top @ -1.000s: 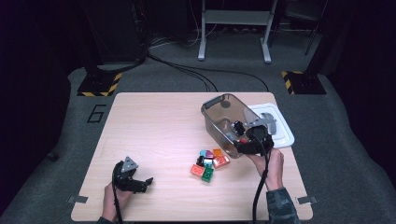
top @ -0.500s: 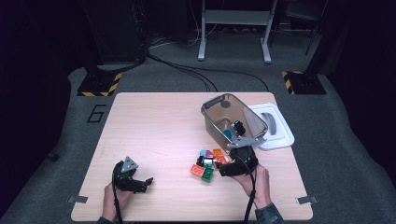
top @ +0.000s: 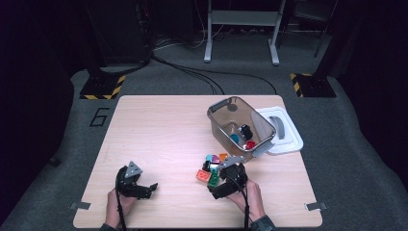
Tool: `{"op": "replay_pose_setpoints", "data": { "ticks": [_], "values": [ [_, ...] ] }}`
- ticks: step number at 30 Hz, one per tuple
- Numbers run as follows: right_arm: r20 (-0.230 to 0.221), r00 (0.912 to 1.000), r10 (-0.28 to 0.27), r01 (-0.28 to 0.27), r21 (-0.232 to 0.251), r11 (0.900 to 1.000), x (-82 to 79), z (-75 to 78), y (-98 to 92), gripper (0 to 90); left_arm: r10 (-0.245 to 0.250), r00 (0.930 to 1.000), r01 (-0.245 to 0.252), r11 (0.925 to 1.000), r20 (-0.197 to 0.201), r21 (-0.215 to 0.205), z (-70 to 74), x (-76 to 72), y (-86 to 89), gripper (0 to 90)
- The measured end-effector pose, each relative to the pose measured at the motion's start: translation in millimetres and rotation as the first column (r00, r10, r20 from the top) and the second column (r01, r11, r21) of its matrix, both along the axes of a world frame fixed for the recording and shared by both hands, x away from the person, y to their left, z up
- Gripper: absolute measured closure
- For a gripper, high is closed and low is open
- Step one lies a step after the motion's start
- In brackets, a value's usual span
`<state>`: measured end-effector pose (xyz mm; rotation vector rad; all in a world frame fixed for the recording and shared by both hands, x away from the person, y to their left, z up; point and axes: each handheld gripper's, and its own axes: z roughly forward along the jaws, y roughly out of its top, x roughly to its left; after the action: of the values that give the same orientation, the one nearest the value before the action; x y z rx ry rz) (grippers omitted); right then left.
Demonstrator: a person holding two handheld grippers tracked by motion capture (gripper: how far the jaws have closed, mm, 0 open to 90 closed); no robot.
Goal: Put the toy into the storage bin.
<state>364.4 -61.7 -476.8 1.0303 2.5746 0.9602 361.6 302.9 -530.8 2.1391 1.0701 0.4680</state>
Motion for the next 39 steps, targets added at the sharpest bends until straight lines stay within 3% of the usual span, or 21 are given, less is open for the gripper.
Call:
{"op": "replay_pose_setpoints", "data": {
  "ticks": [5,9,19,27,39],
  "values": [
    [-0.010,0.9998,0.016,-0.017,-0.006,1.000,6.8,-17.3,5.6,3.3,0.000,1.0000,0.000,1.0000,0.000,0.000,0.0,0.0,0.0,1.5],
    [0.019,0.9997,0.016,-0.016,-0.011,1.000,10.3,-23.7,8.4,14.2,0.000,1.0000,0.000,1.0000,0.001,0.000,0.0,0.0,0.0,1.5],
    [0.012,0.9999,0.004,-0.003,-0.045,0.999,11.5,-32.7,10.6,34.7,0.000,1.0000,0.000,1.0000,0.000,0.000,0.0,0.0,0.0,1.5],
    [0.030,0.9996,-0.002,0.003,-0.048,0.999,8.5,-32.0,8.5,37.0,0.000,1.0000,0.000,1.0000,0.000,-0.001,0.0,0.0,0.0,1.5],
    [0.058,0.9977,-0.035,0.036,-0.006,0.999,5.8,-18.3,1.5,37.6,0.000,1.0000,0.000,1.0000,0.000,-0.001,-0.1,0.0,0.0,1.5]
  ]
}}
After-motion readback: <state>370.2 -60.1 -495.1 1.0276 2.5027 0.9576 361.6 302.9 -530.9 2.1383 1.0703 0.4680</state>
